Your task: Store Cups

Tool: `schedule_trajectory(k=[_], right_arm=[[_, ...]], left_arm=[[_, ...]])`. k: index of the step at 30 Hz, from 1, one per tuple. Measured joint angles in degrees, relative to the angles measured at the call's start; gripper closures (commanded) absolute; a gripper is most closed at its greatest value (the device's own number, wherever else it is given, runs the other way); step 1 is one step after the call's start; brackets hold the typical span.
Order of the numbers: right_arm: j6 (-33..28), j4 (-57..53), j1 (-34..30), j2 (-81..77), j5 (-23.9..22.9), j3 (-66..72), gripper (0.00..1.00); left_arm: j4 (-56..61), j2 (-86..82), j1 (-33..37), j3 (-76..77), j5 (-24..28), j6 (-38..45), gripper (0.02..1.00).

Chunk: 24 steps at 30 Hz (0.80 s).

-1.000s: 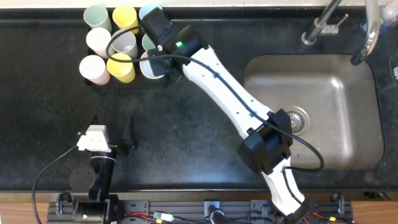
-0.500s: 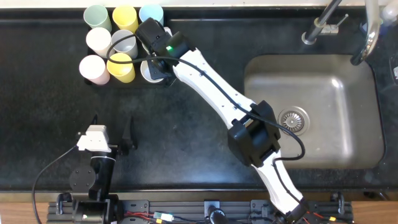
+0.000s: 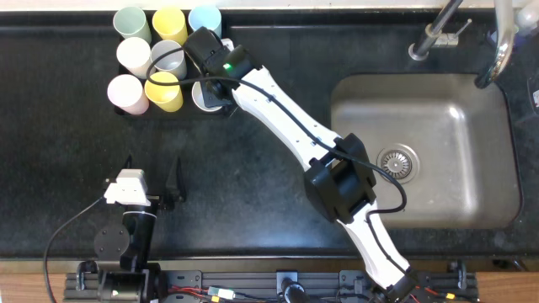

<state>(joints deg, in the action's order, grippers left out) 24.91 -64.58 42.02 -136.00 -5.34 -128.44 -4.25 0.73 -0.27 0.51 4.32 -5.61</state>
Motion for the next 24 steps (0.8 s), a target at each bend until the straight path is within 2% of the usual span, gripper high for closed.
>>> schedule_trajectory(k=[3, 6, 8, 15, 20, 24], right_arm=[[0.22, 0.04, 0.02, -0.31, 0.0, 0.0, 0.897], [0.59, 0.07, 0.02, -0.35, 0.02, 0.0, 0.687], [0.61, 0.28, 0.02, -0.35, 0.02, -0.02, 0.59], [-0.15, 1.16, 0.0, 0.26, 0.04, -0.02, 0.393], [-5.53, -1.55, -1.05, 7.32, 0.59, 0.15, 0.371], [-10.97, -5.16, -5.6, 19.93, 0.94, 0.94, 0.303]], left_arm=[[0.0, 0.0, 0.0, 0.0, 0.02, 0.0, 0.018], [0.0, 0.0, 0.0, 0.0, 0.02, 0.02, 0.018], [0.0, 0.0, 0.0, 0.0, 0.0, 0.02, 0.018], [0.0, 0.0, 0.0, 0.0, 0.0, 0.0, 0.02], [0.0, 0.0, 0.0, 0.0, 0.0, 0.02, 0.018], [0.0, 0.0, 0.0, 0.0, 0.02, 0.02, 0.018]])
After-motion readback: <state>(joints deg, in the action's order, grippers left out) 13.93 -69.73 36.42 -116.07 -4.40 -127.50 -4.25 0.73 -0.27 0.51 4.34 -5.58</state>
